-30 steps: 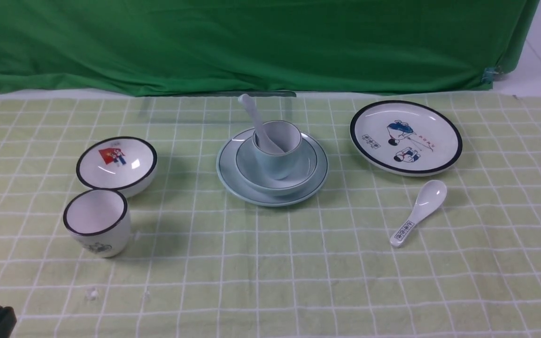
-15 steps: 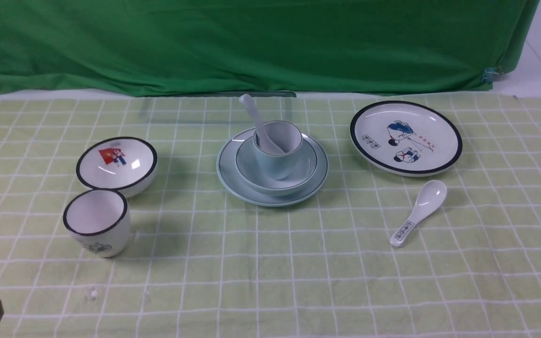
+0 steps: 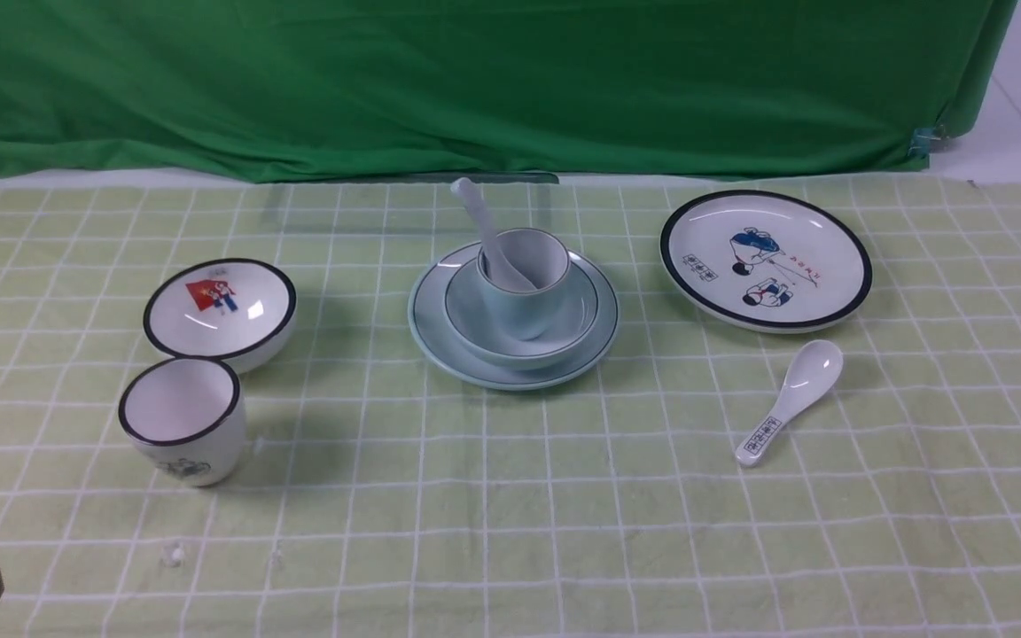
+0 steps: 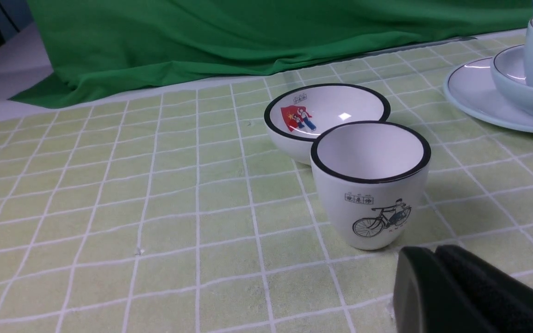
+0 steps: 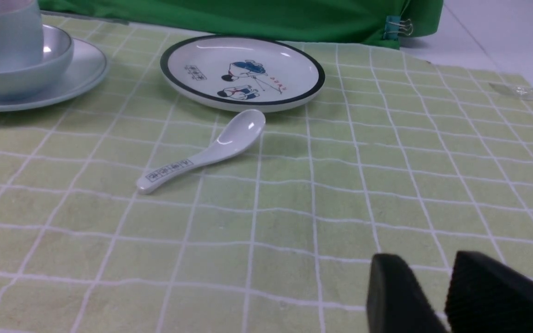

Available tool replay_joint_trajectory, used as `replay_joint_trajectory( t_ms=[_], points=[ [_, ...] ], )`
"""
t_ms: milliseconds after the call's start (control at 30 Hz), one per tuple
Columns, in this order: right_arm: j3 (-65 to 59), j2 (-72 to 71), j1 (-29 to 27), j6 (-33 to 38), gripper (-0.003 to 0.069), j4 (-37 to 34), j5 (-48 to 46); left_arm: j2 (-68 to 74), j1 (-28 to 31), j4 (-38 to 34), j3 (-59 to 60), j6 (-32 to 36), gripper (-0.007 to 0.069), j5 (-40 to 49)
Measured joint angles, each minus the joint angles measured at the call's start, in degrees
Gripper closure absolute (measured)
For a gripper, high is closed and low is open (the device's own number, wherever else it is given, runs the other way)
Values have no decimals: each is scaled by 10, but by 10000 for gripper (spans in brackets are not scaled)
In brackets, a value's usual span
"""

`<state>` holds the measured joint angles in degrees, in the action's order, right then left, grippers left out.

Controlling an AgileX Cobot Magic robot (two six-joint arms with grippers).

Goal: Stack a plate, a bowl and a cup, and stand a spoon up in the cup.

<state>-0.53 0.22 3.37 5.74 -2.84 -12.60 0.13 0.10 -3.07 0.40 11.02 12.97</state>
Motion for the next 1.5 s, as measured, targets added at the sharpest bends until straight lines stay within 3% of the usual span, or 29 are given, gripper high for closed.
replay_joint_trajectory(
  t_ms=[1500],
  points=[
    [0,0,0,0,417,0,0,0,-1,0,0,1,653,0]
  ],
)
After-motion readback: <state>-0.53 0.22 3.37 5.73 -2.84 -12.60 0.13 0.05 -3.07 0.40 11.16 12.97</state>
